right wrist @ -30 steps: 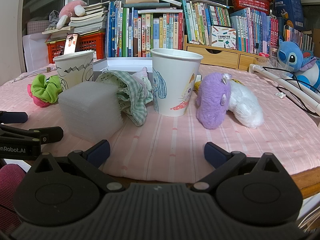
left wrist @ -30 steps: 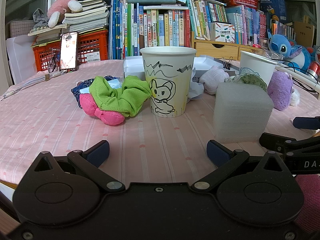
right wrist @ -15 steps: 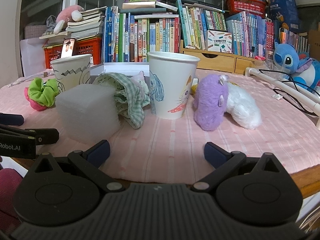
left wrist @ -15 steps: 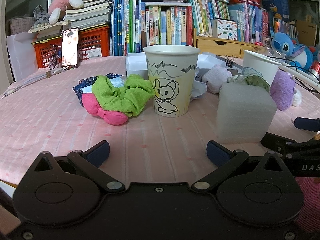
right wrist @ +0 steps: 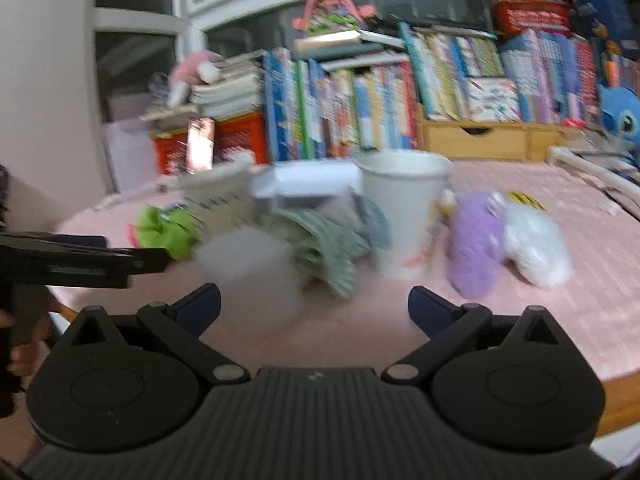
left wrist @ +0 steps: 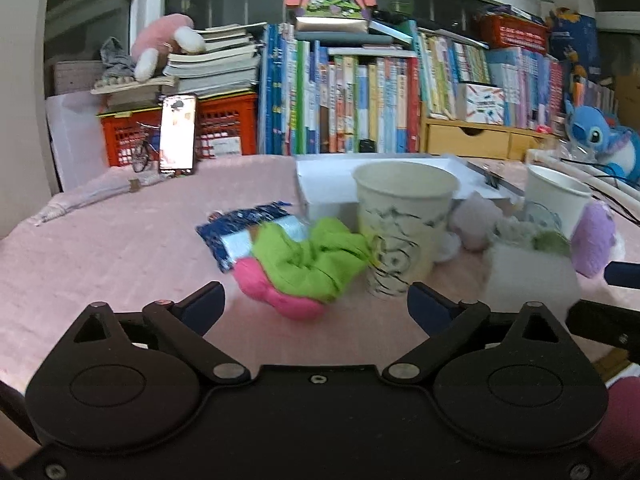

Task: Organize soft objects
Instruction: 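Reach the left gripper to the pink and green scrunchies while the right approaches the white foam block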

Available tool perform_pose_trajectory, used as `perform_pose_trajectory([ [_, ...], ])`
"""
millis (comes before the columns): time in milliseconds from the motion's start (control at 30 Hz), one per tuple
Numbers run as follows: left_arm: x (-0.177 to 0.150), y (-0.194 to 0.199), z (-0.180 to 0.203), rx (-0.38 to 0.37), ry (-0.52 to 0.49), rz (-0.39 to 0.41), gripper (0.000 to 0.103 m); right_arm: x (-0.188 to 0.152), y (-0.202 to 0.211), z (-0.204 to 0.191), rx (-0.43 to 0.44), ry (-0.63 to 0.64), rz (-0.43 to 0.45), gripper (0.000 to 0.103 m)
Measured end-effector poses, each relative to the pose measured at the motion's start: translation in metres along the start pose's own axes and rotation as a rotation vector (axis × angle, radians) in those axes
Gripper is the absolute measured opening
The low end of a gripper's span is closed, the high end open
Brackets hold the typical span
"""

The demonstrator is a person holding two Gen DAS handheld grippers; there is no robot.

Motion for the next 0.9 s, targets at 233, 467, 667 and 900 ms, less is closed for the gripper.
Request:
perform_pose_trajectory([
  [233,0.005,-0.027,-0.015,0.018,0.009,-0.026,0.09,0.004,-0.02,-0.025,0.031,0.104,-0.014,0.096],
  [467,0.0,-0.056,-0.021,0.006,0.061,-0.066,0.087,0.002,-0.037,-0.024,0.043,0.088,-0.037,0.089],
  [667,-0.003,-0.067,-0.019,0.014,0.072,-0.064,0.068,-0.002,-0.044,-0.026,0.056,0.111,-0.045,0.085],
  [900,0.007,-0.052,-0.02,-0.003,0.093,-0.072,0.053,0.008,-0.035,-0.026,0.085,0.103,-0.042,0.065],
])
Point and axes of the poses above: each gripper's, at about its wrist camera, not at the fingertips, and y roughly against the way its jaws point, z to its right, x to its top, the point moved 8 cm from there along -y, roughly the way its jaws point, and after that the axes turned 1 degree about z, right-handed, at the moved point
